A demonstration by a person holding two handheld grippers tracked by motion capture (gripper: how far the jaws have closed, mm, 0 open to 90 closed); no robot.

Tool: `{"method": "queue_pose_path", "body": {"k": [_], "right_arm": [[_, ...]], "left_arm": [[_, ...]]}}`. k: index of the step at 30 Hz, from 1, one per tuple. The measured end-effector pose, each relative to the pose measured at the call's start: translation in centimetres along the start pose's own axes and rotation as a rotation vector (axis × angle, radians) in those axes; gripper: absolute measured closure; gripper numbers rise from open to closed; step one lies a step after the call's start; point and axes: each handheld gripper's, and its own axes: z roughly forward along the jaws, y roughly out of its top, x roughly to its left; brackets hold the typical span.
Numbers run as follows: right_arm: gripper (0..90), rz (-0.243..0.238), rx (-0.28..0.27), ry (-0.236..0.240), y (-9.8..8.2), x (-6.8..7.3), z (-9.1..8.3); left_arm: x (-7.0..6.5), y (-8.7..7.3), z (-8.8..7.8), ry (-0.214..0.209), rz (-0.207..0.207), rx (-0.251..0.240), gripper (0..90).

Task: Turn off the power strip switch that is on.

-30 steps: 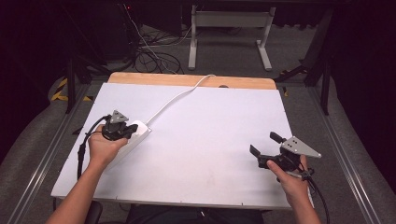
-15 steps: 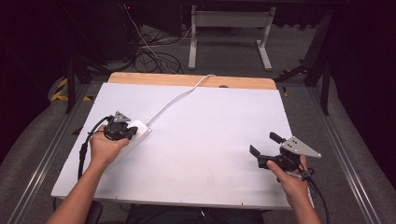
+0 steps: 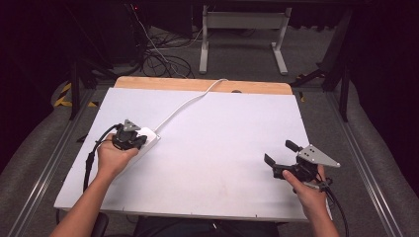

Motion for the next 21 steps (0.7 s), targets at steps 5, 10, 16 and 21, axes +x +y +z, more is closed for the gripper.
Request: {"method": "queue_pose_path", "body": {"k": [5,10,16,21], "right_arm": [[5.3,0.0,0.0,0.001,-0.01,0.02,0.0],[5.3,-0.001,-0.001,-0.001,-0.01,0.05,0.04],[5.3,-0.002,-0.003,0.001,0.06,0.14,0.01],[5.3,-0.004,-0.007,0.001,0.11,0.22,-0.1]], "left_arm": [[0.08,-0.06,0.0,-0.001,-0.021,-0.004,90.0],[0.2,-0.16,-0.02,-0.013,-0.045,-0.006,90.0],[0.13,-0.22,0.01,-0.014,-0.071,-0.009,90.0],[-0.13,-0.19,0.03,0.006,-0.052,-0.005,90.0]]}}
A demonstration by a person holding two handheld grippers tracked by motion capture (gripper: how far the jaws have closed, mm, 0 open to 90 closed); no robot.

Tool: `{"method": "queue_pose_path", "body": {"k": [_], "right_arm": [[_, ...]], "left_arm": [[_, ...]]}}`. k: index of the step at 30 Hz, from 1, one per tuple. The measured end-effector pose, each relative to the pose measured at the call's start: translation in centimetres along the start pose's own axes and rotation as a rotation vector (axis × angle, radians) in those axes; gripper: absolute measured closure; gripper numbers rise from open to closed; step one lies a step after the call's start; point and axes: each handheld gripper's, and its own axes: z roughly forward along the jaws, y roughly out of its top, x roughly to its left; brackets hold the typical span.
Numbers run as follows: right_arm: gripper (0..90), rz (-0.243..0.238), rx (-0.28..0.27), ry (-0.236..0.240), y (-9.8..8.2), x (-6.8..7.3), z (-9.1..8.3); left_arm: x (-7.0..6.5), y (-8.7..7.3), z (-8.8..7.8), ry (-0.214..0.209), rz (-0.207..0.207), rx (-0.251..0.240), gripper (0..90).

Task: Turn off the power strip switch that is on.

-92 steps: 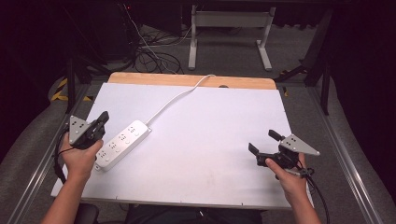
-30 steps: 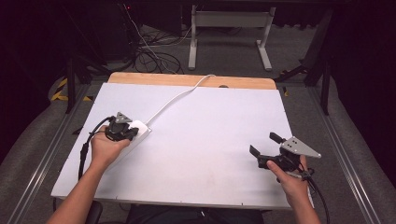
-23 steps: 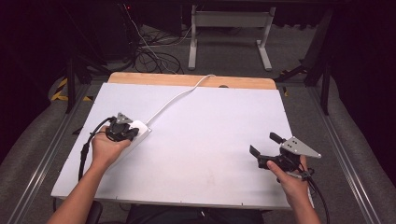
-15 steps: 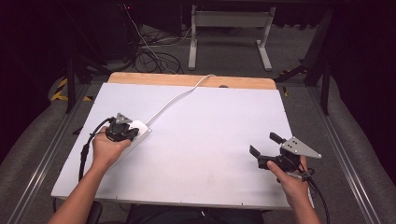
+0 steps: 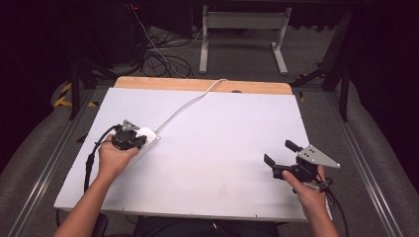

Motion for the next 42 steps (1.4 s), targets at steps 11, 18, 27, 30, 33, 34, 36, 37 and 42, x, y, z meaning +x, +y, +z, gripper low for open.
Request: {"method": "queue_pose_path", "body": {"k": [11,18,27,30,33,34,36,37,42], "right_arm": [[5.4,-0.002,0.001,0.0,0.04,0.1,-0.01],[5.4,-0.004,0.006,0.0,0.0,0.11,0.05],[5.4,-0.004,0.006,0.0,-0.01,0.13,0.05],[5.4,-0.005,0.007,0.001,-0.02,0.14,0.06],[5.4,-0.004,0.007,0.001,-0.02,0.15,0.07],[5.4,-0.004,0.007,0.001,-0.02,0.15,0.07],[5.4,-0.004,0.008,0.001,-0.02,0.13,0.07],[5.4,-0.004,0.008,0.001,-0.02,0.13,0.07],[5.5,-0.004,0.006,-0.001,-0.03,0.14,0.09]], "left_arm": [[0.12,-0.09,0.0,-0.007,-0.004,0.001,90.0],[0.14,-0.09,0.0,-0.008,-0.002,0.001,90.0],[0.14,-0.07,0.01,-0.012,0.0,0.001,90.0],[0.14,-0.08,-0.01,-0.009,-0.003,0.002,90.0],[0.16,-0.07,-0.01,-0.012,-0.003,0.003,90.0],[0.18,-0.08,0.0,-0.014,-0.003,0.002,90.0],[0.21,-0.1,0.0,-0.013,-0.002,-0.001,90.0],[0.17,-0.1,0.0,-0.013,-0.001,-0.001,90.0],[0.19,-0.09,-0.02,-0.013,0.003,0.002,90.0]]}}
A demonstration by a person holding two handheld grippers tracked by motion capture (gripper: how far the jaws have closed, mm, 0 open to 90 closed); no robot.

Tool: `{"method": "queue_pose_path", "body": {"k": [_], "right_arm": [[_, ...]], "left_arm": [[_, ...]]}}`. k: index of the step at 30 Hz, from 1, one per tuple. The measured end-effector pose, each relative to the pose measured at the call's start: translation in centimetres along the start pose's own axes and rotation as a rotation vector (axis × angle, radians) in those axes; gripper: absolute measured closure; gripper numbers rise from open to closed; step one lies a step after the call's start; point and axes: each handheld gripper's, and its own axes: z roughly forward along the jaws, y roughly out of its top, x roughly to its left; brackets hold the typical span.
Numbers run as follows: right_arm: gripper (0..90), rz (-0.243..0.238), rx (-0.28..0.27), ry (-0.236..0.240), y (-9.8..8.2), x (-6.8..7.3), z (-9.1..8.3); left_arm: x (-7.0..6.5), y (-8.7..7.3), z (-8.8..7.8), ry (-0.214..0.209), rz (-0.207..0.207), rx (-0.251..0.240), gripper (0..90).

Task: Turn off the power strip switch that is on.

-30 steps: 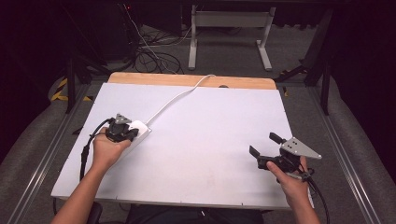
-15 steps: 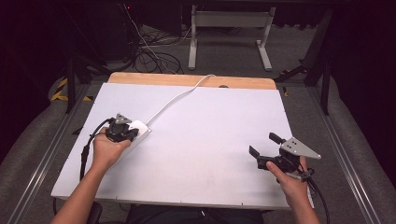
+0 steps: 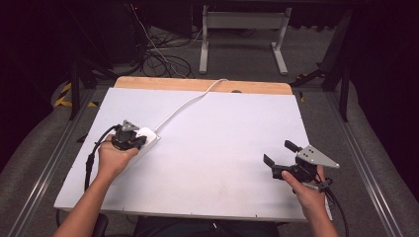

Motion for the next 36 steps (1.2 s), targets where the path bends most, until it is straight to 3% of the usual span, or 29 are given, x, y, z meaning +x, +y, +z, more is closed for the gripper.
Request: {"method": "queue_pose_path", "body": {"k": [11,21,25,30,36], "right_arm": [[5.5,0.002,-0.002,0.0,0.0,0.0,0.0],[5.5,0.001,0.0,0.001,0.0,-0.1,0.1],[5.5,0.002,-0.002,0.001,0.0,-0.1,0.0],[5.4,0.0,0.0,0.001,0.0,-0.1,0.1],[5.5,0.002,0.0,0.003,0.0,-0.1,0.0]], "left_arm": [[-0.1,-0.1,0.0,0.005,0.014,-0.009,90.0],[0.2,0.0,-0.4,0.01,0.047,-0.005,90.0],[0.1,0.1,-0.5,0.011,0.079,-0.002,90.0],[0.0,0.3,-0.8,-0.003,0.079,-0.033,90.0],[0.3,0.3,-1.4,-0.006,0.049,-0.074,90.0]]}}
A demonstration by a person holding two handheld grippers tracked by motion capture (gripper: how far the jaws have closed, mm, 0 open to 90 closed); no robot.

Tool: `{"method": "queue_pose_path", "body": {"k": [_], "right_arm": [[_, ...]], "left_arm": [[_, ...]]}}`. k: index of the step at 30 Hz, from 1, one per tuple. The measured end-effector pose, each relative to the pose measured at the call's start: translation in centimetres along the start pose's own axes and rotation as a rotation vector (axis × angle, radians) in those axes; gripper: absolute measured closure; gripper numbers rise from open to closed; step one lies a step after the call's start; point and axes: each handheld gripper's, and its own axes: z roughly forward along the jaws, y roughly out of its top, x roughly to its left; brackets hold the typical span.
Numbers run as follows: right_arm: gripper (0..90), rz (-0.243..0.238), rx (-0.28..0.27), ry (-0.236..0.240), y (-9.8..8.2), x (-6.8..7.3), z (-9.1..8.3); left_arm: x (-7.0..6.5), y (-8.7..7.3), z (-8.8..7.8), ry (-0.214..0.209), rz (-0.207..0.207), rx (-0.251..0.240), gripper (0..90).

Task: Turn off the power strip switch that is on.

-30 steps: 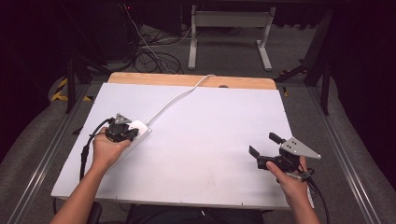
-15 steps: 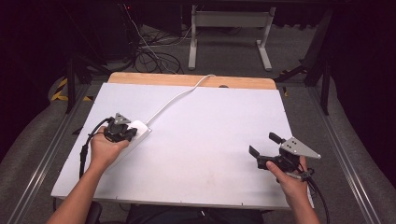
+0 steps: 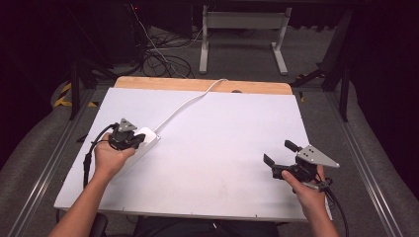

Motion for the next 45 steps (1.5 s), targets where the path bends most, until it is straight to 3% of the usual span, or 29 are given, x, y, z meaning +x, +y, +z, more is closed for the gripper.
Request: {"method": "queue_pose_path", "body": {"k": [7,20,26,33,36,45], "right_arm": [[5.5,-0.001,-0.002,-0.001,0.0,0.0,0.0],[5.5,0.0,-0.004,-0.003,0.0,0.0,-0.1],[5.5,0.004,-0.005,-0.001,0.0,0.0,-0.1],[5.5,0.004,-0.008,-0.001,0.0,0.0,-0.1],[5.5,0.002,-0.008,0.0,0.0,-0.1,0.0],[5.5,0.002,-0.009,0.003,0.1,0.0,0.1]], "left_arm": [[0.9,-0.2,-1.4,0.049,-0.03,-0.136,90.0],[1.7,-1.7,-5.0,0.147,-0.156,-0.432,88.4],[1.5,-2.1,-6.0,0.201,-0.197,-0.519,87.2],[1.2,-2.8,-7.1,0.268,-0.216,-0.575,87.1],[1.1,-3.3,-7.4,0.272,-0.229,-0.587,86.8],[1.0,-3.2,-7.2,0.304,-0.199,-0.594,82.8]]}}
